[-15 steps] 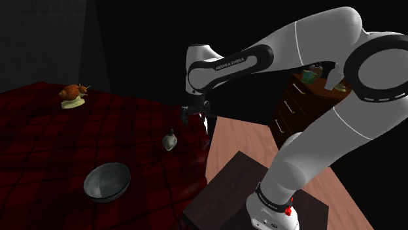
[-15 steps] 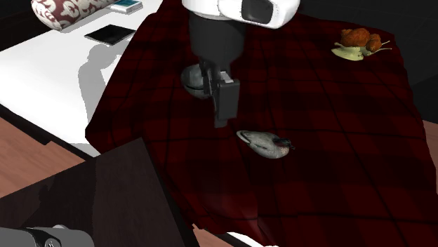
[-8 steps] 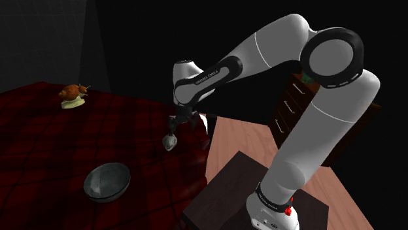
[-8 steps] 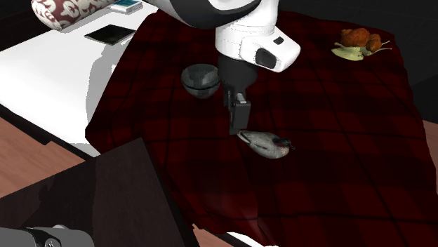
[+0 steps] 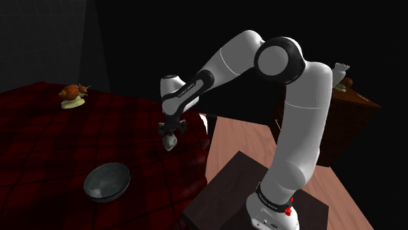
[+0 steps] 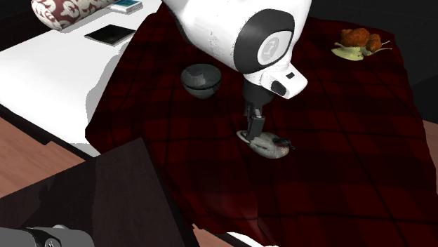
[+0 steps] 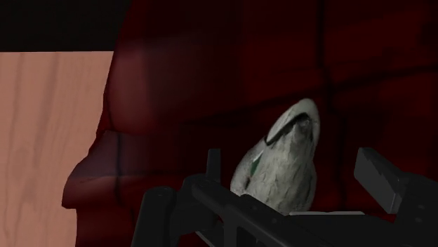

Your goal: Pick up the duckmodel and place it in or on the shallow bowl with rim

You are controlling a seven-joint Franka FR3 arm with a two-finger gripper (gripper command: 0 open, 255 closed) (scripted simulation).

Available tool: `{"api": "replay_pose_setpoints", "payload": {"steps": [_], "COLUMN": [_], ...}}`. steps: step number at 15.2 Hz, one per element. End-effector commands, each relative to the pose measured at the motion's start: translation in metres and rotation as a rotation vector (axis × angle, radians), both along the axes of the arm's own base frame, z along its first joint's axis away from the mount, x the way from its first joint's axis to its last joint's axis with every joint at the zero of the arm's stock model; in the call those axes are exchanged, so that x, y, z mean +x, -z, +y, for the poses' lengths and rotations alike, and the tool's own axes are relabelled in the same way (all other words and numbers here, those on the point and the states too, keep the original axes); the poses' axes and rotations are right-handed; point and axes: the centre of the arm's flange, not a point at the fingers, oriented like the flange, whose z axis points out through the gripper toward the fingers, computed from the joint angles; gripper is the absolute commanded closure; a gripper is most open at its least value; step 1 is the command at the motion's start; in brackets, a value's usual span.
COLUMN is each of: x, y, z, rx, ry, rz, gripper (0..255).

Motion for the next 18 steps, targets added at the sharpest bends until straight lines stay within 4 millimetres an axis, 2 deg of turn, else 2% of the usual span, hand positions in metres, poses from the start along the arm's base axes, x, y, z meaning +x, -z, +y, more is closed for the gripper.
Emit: {"api": "replay_pose_setpoints", "payload": {"steps": [1,4,11,18], "x": [0.013,0.033,0.029,0.028], "y": [0.023,0.050,0.087,0.090], "z": [-0.001,-0.004,-0.006,-0.006], "rx": [-0.006,-0.012,-0.012,-0.012], "ry": [0.042,0.092,0.092,0.092], "rz": [0.002,0.003,0.003,0.003], "gripper": [0,0,0,0]}}
